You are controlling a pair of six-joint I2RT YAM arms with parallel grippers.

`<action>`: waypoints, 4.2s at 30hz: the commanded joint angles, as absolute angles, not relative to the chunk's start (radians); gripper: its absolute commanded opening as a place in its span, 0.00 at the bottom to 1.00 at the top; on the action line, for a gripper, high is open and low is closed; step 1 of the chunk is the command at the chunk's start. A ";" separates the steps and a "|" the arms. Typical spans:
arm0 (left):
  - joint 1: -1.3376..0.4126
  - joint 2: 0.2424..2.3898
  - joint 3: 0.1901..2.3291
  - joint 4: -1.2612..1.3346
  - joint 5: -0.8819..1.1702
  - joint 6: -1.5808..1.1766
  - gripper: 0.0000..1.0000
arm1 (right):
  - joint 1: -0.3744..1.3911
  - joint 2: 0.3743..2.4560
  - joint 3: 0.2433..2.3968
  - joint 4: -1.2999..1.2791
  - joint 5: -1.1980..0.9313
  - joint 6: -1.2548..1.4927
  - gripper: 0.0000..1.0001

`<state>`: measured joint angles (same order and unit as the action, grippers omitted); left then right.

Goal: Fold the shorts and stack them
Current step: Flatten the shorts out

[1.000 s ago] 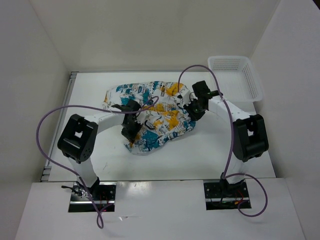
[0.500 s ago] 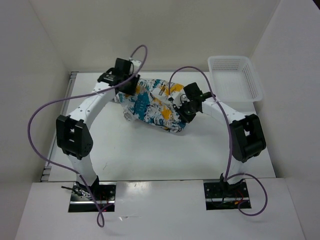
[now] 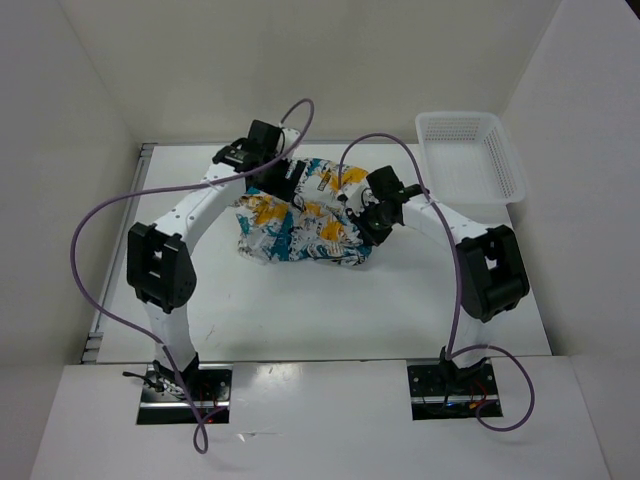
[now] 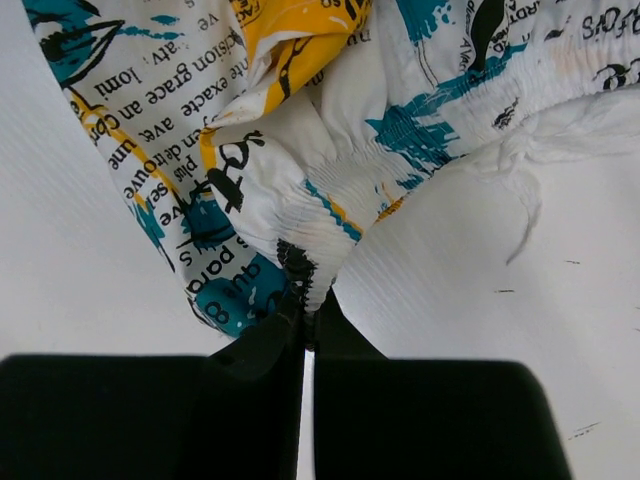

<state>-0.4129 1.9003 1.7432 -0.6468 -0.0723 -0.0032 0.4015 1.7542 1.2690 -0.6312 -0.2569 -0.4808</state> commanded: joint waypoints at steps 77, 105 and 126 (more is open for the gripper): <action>0.009 1.568 1.313 -1.012 0.104 0.000 0.64 | 0.370 1.726 1.172 -0.606 -0.126 -0.646 0.00; 0.051 1.601 1.353 -0.987 0.212 0.000 0.50 | 0.359 1.464 1.170 -0.648 -0.015 -0.922 1.00; -0.044 1.881 1.290 -0.598 0.089 0.000 0.60 | 0.528 1.638 1.028 -0.365 -0.170 -0.601 0.28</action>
